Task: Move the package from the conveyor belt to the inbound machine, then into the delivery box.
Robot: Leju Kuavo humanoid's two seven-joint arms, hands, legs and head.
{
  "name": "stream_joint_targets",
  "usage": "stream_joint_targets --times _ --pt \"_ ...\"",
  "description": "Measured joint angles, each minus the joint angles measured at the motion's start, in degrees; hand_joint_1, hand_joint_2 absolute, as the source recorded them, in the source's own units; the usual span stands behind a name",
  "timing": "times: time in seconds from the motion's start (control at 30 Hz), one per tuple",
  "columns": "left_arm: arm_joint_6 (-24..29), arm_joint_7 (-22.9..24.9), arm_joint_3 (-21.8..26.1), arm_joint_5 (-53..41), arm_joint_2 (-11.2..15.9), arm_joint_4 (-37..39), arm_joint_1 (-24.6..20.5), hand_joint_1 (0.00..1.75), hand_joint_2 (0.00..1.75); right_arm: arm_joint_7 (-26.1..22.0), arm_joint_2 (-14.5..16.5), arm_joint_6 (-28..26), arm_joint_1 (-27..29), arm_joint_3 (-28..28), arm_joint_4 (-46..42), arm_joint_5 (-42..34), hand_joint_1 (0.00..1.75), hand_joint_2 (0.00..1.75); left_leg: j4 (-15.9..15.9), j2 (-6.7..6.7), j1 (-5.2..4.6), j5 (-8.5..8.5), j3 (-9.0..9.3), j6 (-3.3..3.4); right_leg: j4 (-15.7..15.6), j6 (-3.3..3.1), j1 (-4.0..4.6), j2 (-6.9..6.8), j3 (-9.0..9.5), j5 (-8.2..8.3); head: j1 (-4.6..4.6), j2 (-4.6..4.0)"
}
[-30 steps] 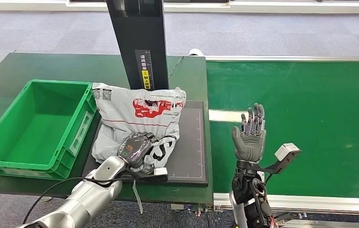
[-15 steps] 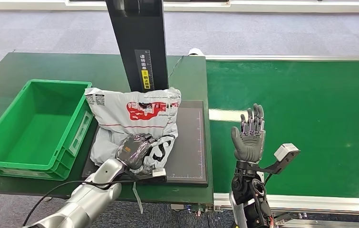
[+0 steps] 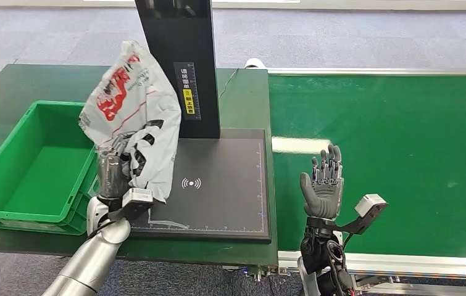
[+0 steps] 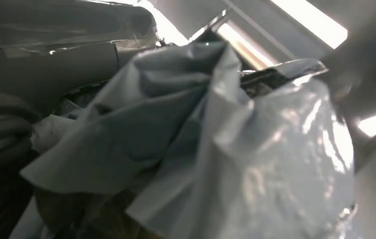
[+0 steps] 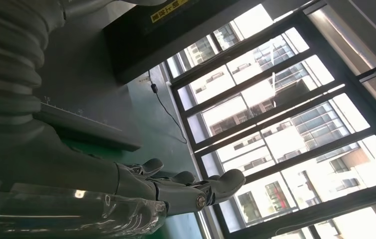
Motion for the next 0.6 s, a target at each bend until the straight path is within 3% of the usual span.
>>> stream_joint_targets --times 0.17,0.3,0.47,0.6 --pt "0.0 -0.5 3.2 1.9 0.7 -12.2 4.4 1.75 1.75 0.0 0.0 0.0 0.1 -0.2 0.0 -0.2 0.00 1.75 0.0 0.00 0.00 -0.01 -0.10 0.00 0.0 0.00 0.00 -0.01 -0.09 -0.02 0.00 0.00" --pt "0.1 -1.5 5.0 9.0 1.8 -20.1 5.0 1.75 1.75 0.0 -0.1 0.3 0.4 -0.8 0.0 0.0 0.00 1.75 0.0 -0.02 0.00 -0.01 -0.09 0.00 0.0 0.00 0.00 -0.01 -0.09 -0.01 0.00 0.00" --pt "-0.2 -1.4 8.3 11.4 2.8 -25.4 3.3 1.75 1.75 0.0 -0.1 0.9 1.1 -1.7 -0.3 0.4 0.00 1.75 0.0 -0.01 0.00 0.01 -0.07 -0.01 0.0 0.00 0.01 -0.01 -0.10 -0.01 -0.01 0.00" --pt "-0.1 2.3 11.6 7.3 3.3 -24.7 -2.5 1.75 1.75 0.0 0.0 0.9 1.2 -2.1 -0.4 0.6 0.00 1.75 0.0 -0.04 0.02 0.05 -0.09 -0.01 0.0 0.00 0.01 -0.04 -0.09 0.00 0.01 0.00"
